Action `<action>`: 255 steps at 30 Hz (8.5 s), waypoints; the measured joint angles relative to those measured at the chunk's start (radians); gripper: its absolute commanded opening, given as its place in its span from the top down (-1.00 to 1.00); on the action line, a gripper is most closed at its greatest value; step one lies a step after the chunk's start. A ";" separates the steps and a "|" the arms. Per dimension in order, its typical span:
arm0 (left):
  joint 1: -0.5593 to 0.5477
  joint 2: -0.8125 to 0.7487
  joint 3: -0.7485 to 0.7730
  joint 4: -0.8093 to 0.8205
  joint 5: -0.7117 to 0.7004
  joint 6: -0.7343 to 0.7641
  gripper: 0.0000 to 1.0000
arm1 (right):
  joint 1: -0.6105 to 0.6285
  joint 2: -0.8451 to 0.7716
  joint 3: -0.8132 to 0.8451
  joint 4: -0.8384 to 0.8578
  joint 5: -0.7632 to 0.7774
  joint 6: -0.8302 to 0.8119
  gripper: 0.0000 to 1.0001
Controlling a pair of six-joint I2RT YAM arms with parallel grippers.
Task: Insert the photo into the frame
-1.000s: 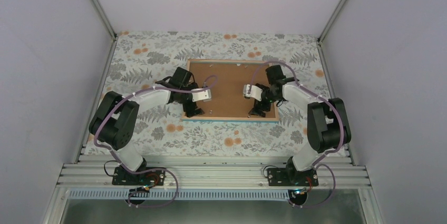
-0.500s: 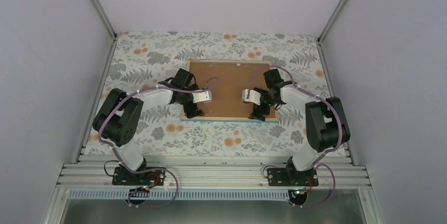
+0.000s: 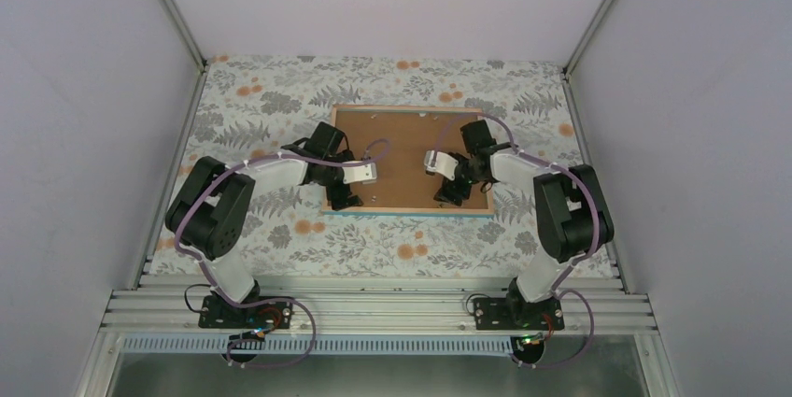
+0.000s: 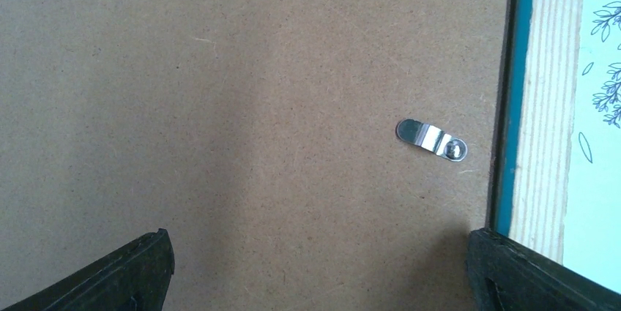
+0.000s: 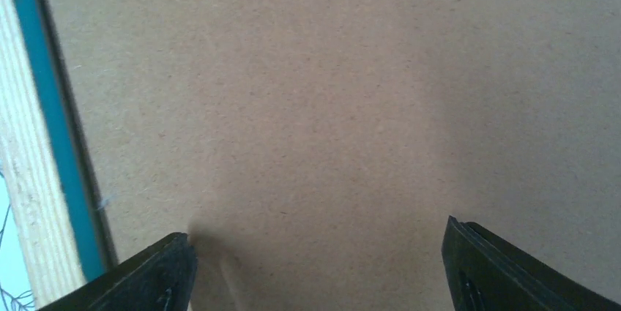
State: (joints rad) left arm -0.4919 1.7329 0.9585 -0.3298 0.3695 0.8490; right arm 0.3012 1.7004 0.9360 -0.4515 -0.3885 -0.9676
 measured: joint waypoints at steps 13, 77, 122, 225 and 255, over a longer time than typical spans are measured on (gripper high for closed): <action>0.035 -0.140 -0.090 0.007 0.092 0.002 -0.72 | 0.049 -0.093 0.024 -0.006 -0.149 0.146 -0.38; -0.152 0.027 -0.051 0.051 0.081 0.223 0.37 | 0.195 0.322 0.298 -0.060 -0.362 0.584 0.68; -0.036 -0.100 -0.135 -0.153 0.113 0.423 -0.20 | 0.066 -0.129 0.008 -0.248 -0.267 0.031 -0.57; 0.235 0.125 0.340 -0.454 -0.122 0.237 0.02 | 0.408 0.098 0.077 0.154 -0.185 0.421 0.56; 0.093 0.203 0.368 -0.512 -0.458 0.422 0.68 | 0.477 0.027 -0.069 0.221 -0.077 0.229 0.71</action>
State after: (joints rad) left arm -0.3988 1.9354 1.3266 -0.8417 -0.0887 1.2713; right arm 0.7784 1.7271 0.8673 -0.2306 -0.4652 -0.7391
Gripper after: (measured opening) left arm 0.178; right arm 0.151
